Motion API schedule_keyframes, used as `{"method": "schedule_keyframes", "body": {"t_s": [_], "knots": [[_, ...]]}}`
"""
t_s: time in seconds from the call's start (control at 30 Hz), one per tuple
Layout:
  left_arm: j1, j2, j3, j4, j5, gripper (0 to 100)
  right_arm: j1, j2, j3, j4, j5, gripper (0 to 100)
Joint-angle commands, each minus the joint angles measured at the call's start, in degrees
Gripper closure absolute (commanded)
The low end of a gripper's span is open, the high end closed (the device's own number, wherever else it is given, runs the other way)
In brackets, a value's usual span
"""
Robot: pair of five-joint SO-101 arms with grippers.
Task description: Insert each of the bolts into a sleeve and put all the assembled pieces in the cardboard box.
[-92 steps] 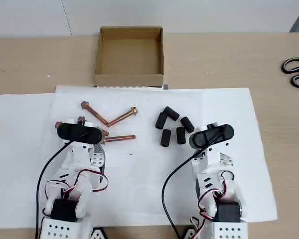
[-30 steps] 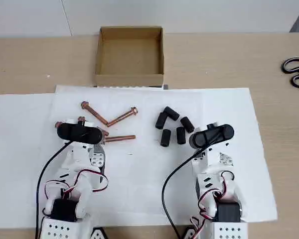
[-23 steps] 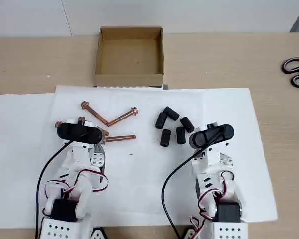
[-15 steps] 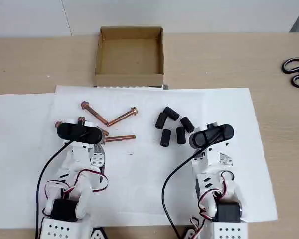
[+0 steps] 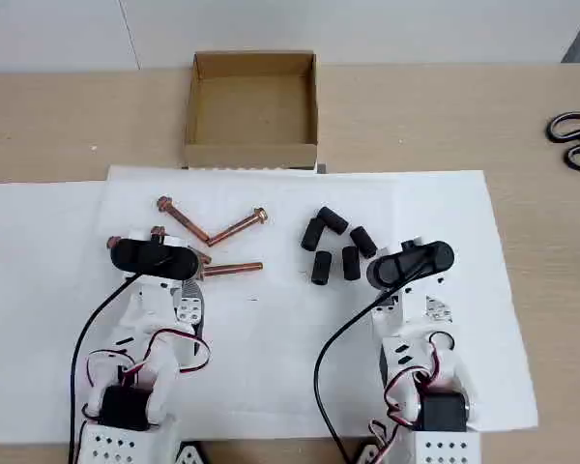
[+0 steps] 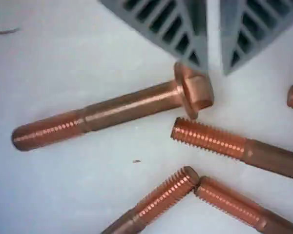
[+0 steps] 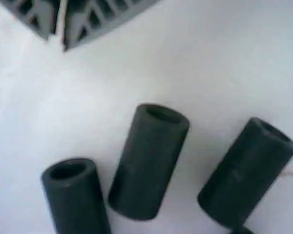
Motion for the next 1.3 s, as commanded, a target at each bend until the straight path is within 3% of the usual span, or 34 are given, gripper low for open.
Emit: {"method": "schedule_keyframes", "body": {"t_s": [0.0,0.33,0.67,1.03,1.27], "knots": [[-0.4,-0.5,-0.3,-1.2,-0.3,99,0.1,-1.1,0.7,0.1,0.5,99.5],[-0.4,-0.5,-0.3,-1.2,-0.3,99,0.0,-1.1,0.7,-0.1,0.4,99.4],[-0.4,-0.5,-0.3,-1.2,-0.3,99,4.0,-0.3,-12.0,-3.5,-9.2,99.2],[0.6,-0.5,-0.3,-1.3,-0.4,99,10.6,-0.2,-28.9,18.7,-9.4,99.1],[3.3,-0.4,-2.3,0.7,-0.1,99,12.3,0.4,-33.6,23.0,-9.6,99.1]]}}
